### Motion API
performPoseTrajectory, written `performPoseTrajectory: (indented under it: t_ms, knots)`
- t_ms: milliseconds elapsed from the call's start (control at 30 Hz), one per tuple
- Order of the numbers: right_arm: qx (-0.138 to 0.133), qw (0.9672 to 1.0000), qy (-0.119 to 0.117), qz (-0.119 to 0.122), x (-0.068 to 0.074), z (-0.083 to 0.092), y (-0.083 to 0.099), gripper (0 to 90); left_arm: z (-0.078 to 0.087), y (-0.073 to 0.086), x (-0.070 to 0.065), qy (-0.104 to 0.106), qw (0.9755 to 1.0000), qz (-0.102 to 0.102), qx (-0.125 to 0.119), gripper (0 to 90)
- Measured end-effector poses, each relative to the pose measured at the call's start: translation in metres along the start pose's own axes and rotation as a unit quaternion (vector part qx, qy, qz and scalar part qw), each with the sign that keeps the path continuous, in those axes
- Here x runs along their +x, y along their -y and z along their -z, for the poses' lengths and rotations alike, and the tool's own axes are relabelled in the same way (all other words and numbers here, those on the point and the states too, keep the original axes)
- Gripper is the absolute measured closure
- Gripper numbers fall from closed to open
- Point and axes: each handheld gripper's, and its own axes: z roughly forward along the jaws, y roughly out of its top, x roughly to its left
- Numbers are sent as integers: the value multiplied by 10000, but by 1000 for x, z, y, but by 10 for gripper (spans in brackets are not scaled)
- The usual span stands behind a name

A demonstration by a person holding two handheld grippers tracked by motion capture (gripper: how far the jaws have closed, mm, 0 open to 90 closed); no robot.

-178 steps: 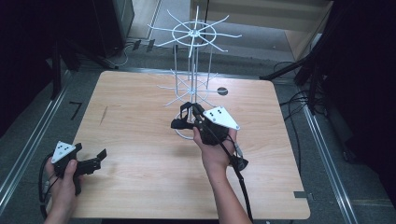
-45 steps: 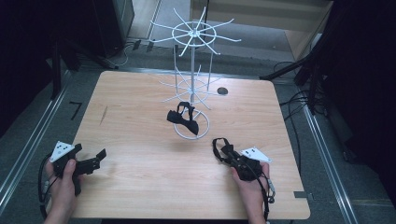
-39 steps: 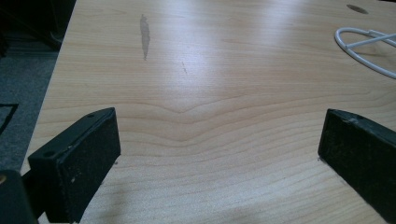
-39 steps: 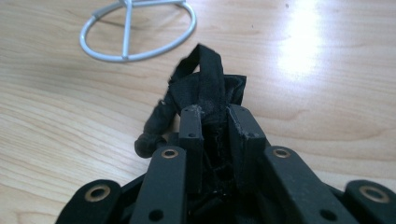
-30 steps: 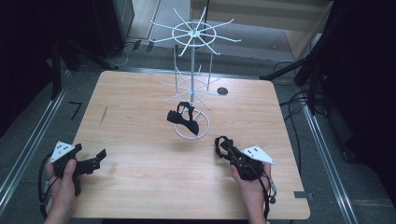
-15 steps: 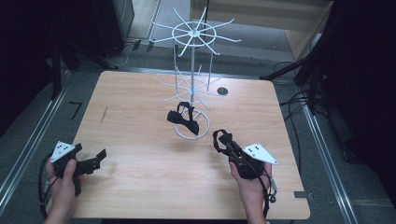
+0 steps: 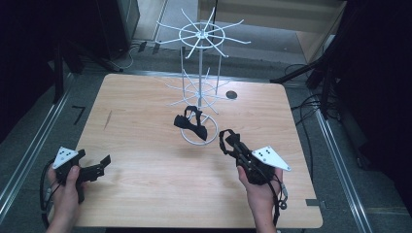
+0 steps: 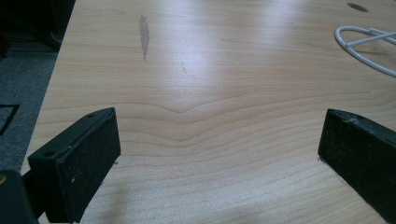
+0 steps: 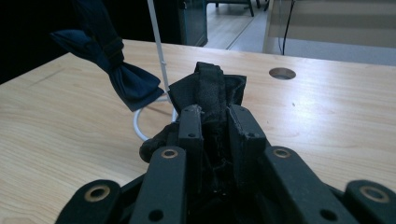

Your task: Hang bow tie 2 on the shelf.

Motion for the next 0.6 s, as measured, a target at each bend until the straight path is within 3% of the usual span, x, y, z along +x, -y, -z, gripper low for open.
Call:
performPoseTrajectory:
  t_ms: [600]
  knots:
    - [-281,9995,-78,84,10,9,-23,774,0,0,0,2,10000,8,6,0]
